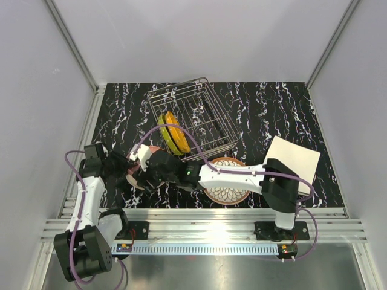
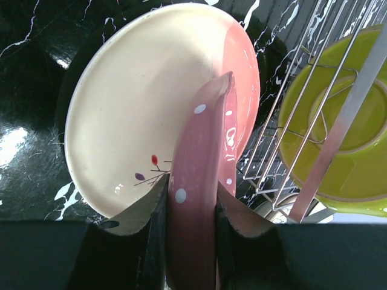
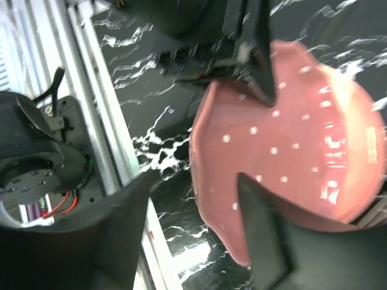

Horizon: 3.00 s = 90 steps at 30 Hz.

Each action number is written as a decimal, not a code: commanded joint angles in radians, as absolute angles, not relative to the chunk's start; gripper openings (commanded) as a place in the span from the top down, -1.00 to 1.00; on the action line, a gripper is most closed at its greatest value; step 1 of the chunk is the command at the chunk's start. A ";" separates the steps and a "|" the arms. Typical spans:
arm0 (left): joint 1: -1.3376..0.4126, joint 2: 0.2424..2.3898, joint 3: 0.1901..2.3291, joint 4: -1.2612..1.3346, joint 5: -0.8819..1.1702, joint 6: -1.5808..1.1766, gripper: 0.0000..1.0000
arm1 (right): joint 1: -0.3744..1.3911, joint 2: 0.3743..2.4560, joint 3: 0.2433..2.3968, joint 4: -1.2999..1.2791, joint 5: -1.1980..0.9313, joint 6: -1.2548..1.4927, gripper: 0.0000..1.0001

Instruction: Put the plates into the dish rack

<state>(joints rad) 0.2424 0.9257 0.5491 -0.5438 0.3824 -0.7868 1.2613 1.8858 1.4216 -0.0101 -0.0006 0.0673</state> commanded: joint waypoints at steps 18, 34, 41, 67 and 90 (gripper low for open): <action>0.244 0.908 0.655 -0.557 0.462 -0.793 0.96 | 1.385 1.960 1.497 -0.051 0.422 -0.153 -0.71; 0.245 0.856 0.664 -0.610 0.516 -0.772 0.42 | 1.385 2.042 1.545 -0.009 0.525 -0.232 0.67; 0.247 0.819 0.807 -0.690 0.370 -0.666 -0.50 | 1.384 1.919 1.494 0.038 0.485 -0.207 1.00; 0.242 0.913 0.854 -0.540 0.248 -0.528 -0.74 | 1.309 1.234 1.238 0.136 0.618 -0.305 1.00; 0.150 1.163 0.965 -0.511 0.238 -0.459 -0.98 | 0.798 1.452 1.196 0.377 0.040 0.066 1.00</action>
<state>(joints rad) 0.1513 1.1553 0.9363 -0.5392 0.2714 -0.4919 0.8070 1.4460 1.1244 0.1268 0.1463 0.0040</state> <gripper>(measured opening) 0.987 0.340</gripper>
